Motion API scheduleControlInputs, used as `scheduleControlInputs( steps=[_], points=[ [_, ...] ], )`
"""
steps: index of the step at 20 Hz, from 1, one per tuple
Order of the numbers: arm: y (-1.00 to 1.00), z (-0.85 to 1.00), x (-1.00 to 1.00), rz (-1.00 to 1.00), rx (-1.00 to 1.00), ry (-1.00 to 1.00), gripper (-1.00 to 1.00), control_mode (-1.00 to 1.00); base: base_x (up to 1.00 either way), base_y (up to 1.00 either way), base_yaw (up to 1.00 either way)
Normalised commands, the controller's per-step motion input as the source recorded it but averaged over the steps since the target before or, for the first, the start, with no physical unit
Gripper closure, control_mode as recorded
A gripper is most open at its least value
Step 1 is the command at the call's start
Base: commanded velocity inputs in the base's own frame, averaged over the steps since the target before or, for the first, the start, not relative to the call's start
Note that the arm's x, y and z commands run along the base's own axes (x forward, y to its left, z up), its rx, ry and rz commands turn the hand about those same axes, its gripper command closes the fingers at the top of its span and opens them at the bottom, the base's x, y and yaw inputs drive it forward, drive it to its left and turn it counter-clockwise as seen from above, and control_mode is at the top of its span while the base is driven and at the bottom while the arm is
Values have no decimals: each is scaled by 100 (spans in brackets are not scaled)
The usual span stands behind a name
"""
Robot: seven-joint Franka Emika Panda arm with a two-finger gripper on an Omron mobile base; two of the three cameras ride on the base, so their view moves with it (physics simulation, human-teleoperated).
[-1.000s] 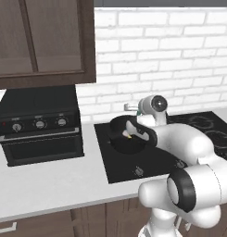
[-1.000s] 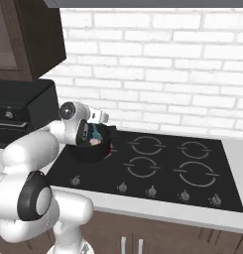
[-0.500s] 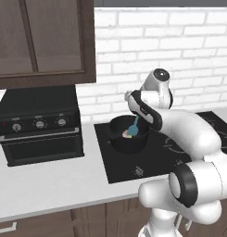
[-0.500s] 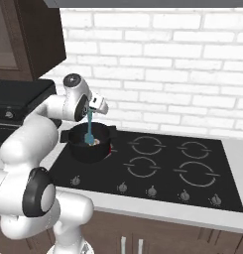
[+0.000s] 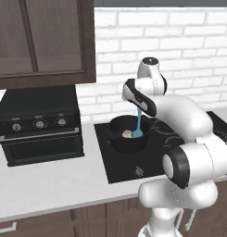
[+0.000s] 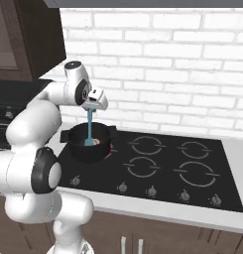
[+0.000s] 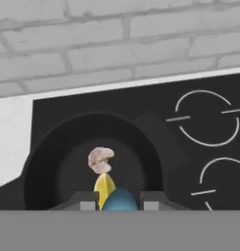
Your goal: Put the garlic and lemon wedge in the pot. Retrieve the spatula and lightly stir the vegetables in the pot.
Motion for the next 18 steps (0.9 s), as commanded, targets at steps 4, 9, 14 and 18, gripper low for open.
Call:
scheduleControlInputs(
  steps=[4, 9, 14, 18],
  points=[
    [10, -43, 25, 0, -1, 0, 100, -100, 0, 0, 0],
    [4, -41, 26, 4, 2, -3, 100, -100, 0, 0, 0],
    [7, -13, 21, 6, 4, -16, 100, -100, 0, 0, 0],
    [19, 0, 6, 10, 12, -19, 100, -100, 0, 0, 0]
  ],
)
